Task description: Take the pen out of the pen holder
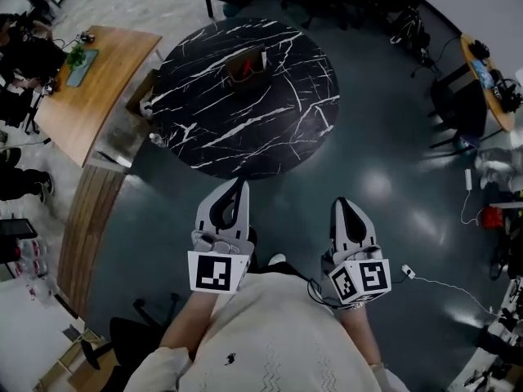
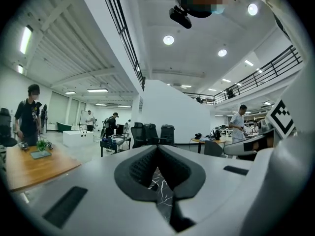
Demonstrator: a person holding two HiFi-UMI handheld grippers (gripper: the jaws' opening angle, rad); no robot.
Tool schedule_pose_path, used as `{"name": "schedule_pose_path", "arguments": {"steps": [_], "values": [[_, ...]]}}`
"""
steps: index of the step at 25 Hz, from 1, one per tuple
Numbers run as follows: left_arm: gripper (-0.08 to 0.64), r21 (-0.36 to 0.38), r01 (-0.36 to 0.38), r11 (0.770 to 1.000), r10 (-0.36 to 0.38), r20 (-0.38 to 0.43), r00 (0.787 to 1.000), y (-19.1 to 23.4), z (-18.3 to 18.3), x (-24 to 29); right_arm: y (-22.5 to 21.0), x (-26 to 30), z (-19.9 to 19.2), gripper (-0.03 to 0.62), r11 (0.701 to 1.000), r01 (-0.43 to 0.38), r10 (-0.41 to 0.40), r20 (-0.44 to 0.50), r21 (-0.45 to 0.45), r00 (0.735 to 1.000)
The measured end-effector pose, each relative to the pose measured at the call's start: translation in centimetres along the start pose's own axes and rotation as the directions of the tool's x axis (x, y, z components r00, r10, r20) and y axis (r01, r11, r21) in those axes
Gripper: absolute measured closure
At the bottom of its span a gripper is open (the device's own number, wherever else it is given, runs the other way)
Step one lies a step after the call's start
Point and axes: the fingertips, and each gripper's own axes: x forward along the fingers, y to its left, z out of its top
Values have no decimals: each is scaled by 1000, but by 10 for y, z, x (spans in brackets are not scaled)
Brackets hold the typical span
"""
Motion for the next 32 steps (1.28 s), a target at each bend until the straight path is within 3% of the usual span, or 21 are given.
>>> {"name": "schedule_pose_path", "arguments": {"steps": [7,10,15,24,32], "values": [[549,16,73,997,-73,7,997,73,13,60,27,88,33,574,999,47,-46,30,-24,998],[549,-23,56,998,-55,37,998,97,25,75,35,114,41,574,998,41,-41,9,-39,999],[549,-32,23,999,-23,9,1000,126,17,97,38,166,49,574,999,0,-1,-15,-54,1000],[551,-14,-100,995,100,-12,995,155,8,159,12,264,60,574,990,-123,118,-78,-67,990],[551,-47,-232,971,229,-65,971,171,0,232,-37,376,70,574,966,-220,187,-215,-137,958]]}}
